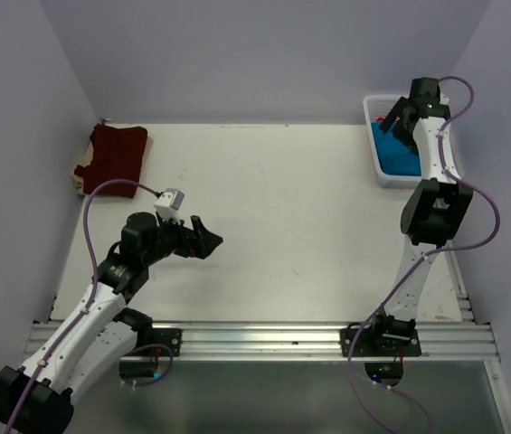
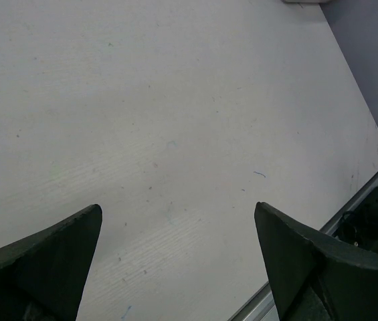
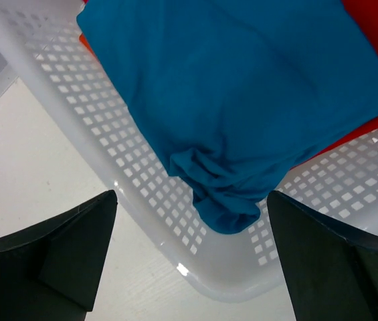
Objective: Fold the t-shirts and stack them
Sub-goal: Grab crumpled tshirt from bin with the right arm
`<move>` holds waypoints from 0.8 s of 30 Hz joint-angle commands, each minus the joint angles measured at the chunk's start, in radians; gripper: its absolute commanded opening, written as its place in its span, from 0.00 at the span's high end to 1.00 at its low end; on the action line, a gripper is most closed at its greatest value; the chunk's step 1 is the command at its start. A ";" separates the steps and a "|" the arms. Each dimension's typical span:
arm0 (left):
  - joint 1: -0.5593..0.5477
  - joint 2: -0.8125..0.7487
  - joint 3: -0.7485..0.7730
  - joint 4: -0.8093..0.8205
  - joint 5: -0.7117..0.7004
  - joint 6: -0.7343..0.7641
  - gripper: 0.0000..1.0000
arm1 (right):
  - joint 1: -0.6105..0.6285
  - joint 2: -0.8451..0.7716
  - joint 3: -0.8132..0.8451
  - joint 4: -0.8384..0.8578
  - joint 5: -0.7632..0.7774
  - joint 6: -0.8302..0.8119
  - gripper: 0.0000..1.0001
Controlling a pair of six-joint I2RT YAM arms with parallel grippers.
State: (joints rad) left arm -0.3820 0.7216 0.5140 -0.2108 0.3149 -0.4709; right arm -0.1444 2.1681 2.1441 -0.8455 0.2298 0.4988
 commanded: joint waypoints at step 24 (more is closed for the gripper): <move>-0.005 -0.024 -0.008 -0.012 0.012 -0.017 0.00 | -0.107 0.219 0.052 0.190 -0.207 -0.034 1.00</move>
State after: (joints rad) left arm -0.3820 0.7139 0.5121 -0.2153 0.3229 -0.4740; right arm -0.2535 2.4805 2.2974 -0.7540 0.0944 0.4580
